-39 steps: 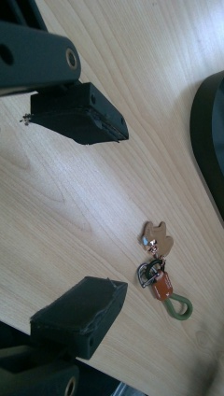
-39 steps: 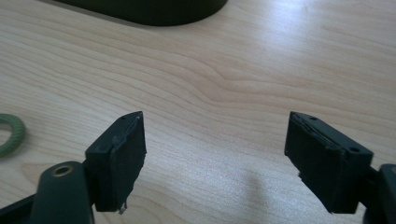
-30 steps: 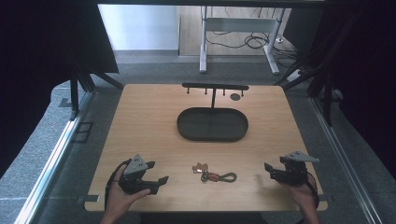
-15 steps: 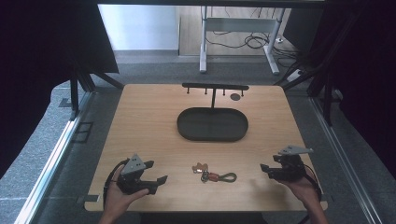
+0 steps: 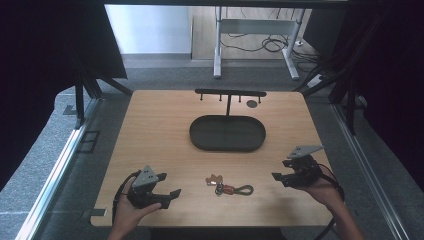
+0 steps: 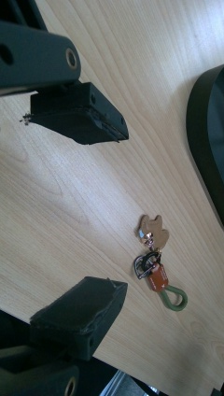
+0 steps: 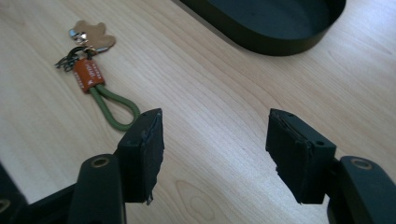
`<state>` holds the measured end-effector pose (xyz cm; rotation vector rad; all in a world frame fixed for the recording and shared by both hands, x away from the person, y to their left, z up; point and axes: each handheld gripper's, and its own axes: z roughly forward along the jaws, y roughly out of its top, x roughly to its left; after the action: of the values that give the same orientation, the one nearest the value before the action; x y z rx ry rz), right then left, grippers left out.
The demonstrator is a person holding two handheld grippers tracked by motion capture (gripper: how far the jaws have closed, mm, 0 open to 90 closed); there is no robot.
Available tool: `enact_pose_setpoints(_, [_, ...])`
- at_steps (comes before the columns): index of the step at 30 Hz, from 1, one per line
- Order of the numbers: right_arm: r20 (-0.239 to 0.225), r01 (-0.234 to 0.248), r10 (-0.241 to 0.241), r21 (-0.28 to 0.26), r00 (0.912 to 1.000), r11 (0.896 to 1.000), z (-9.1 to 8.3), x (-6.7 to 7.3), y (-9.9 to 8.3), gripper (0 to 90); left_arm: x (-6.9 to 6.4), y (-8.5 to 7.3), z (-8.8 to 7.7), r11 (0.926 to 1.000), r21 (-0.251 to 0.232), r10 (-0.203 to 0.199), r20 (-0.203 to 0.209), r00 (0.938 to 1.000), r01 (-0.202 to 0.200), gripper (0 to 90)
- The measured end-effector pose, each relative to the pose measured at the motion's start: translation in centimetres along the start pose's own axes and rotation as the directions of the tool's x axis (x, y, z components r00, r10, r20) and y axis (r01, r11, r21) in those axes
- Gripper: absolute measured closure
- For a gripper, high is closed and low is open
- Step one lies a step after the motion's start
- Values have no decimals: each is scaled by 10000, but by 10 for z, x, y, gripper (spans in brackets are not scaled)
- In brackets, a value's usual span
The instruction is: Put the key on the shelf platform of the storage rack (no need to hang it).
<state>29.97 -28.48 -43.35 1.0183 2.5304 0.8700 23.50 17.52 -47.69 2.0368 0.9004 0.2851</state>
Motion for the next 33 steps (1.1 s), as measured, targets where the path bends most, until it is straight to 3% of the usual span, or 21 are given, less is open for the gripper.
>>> enact_pose_setpoints(7, [-521, 821, -793, 549, 9955, 9951, -6, 10, 23, 385, -1, 1, 0, 10000, -28, 34, 15, 10000, -33, 234])
enact_pose_setpoints(15, [-980, 1729, -1621, 1148, 9819, 9782, 0, 27, 46, 389, -1, 0, 1, 10000, 18, 45, 45, 10000, -45, 234])
enact_pose_setpoints(33, [-1641, 2538, -2259, 1759, 9602, 9511, 28, 48, 66, 413, -2, 1, 0, 10000, -20, 54, 69, 10000, -53, 233])
